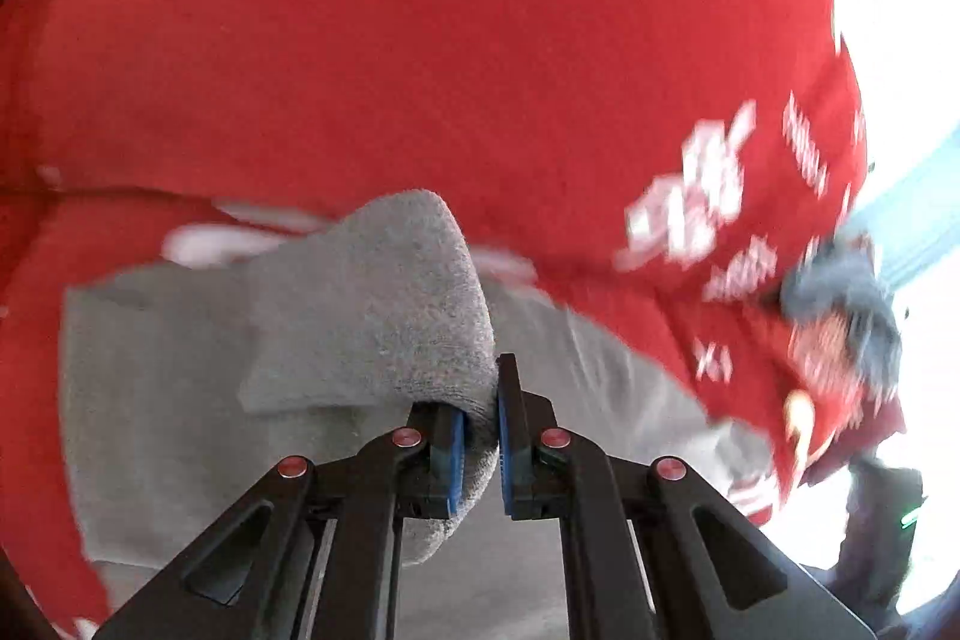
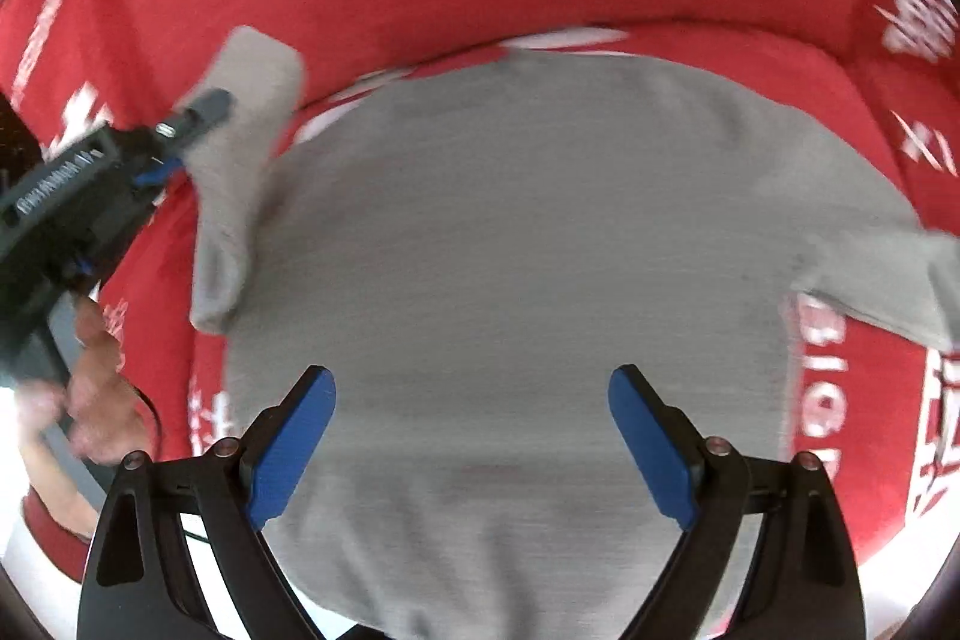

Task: Fold small clothes
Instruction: 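Carry the held sleeve across the sweatshirt body with the left tool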

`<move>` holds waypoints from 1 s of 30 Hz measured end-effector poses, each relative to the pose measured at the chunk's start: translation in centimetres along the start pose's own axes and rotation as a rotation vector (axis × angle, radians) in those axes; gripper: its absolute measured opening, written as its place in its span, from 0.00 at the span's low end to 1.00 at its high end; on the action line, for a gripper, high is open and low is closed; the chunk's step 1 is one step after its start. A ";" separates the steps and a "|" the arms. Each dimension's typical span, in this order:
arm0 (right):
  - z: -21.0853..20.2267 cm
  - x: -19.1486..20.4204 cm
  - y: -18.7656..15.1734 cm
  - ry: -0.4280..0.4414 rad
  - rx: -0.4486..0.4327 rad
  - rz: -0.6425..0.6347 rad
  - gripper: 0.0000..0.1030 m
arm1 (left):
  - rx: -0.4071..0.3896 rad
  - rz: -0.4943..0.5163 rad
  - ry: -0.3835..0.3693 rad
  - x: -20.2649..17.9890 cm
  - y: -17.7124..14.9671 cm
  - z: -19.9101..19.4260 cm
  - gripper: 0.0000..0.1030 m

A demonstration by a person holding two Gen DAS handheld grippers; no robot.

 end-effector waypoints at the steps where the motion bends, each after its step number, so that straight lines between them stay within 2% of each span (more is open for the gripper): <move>1: 0.1 -1.3 -0.2 -0.008 0.003 0.016 0.91 | 0.027 0.017 0.016 -0.5 -0.9 1.3 0.10; 5: 0.6 -6.0 -1.1 -0.042 0.025 0.082 0.91 | 0.107 0.052 0.122 -0.7 -4.3 4.5 0.10; 6: 0.7 -6.7 -1.4 -0.046 0.026 0.097 0.91 | 0.119 0.049 0.151 -0.1 -4.7 4.6 0.15; 7: 0.8 -7.2 -1.5 -0.048 0.025 0.107 0.91 | 0.129 0.045 0.183 0.5 -5.1 4.4 0.34; 8: 1.0 -7.7 -1.5 -0.049 0.024 0.115 0.91 | 0.126 0.042 0.220 1.4 -5.4 4.0 0.44; 9: 1.1 -7.8 -1.4 -0.049 0.023 0.116 0.92 | 0.110 0.044 0.248 1.7 -5.4 3.8 0.61; 10: 1.2 -7.8 -1.2 -0.050 0.024 0.112 0.92 | 0.079 0.056 0.286 2.3 -5.2 2.7 0.68; 15: 1.2 -5.4 1.0 -0.044 -0.001 0.021 0.92 | 0.037 0.094 0.371 5.0 -3.3 -3.0 0.69; 18: 1.4 -2.5 3.3 -0.068 -0.030 -0.105 0.92 | -0.011 0.051 0.435 9.2 -0.8 -6.7 0.69; 20: 1.8 -0.1 4.9 -0.100 -0.057 -0.206 0.92 | -0.008 0.010 0.475 12.4 0.5 -7.8 0.69; 24: 4.9 4.9 7.7 -0.234 -0.064 -0.472 0.92 | 0.053 -0.064 0.538 18.1 1.5 -7.4 0.69; 26: 7.7 6.5 8.7 -0.345 -0.034 -0.629 0.92 | 0.082 -0.087 0.574 20.2 1.9 -6.2 0.69; 28: 9.7 7.0 9.2 -0.448 -0.017 -0.740 0.90 | 0.107 -0.118 0.577 21.8 1.9 -5.1 0.69; 29: 10.6 6.8 9.5 -0.510 -0.009 -0.783 0.87 | 0.113 -0.131 0.569 22.1 1.9 -4.7 0.69; 30: 10.9 6.6 9.8 -0.544 -0.013 -0.802 0.70 | 0.122 -0.152 0.555 22.4 1.9 -4.3 0.69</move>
Point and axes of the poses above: each gripper's, at about its wrist camera, not at the fingertips, and z roughly the way its jaws point, x to its left, y to its top, the point moved 9 cm from there along z, roughly the way its jaws point, and after that the axes turned 11 degrees about -z, right-handed, at the moved point
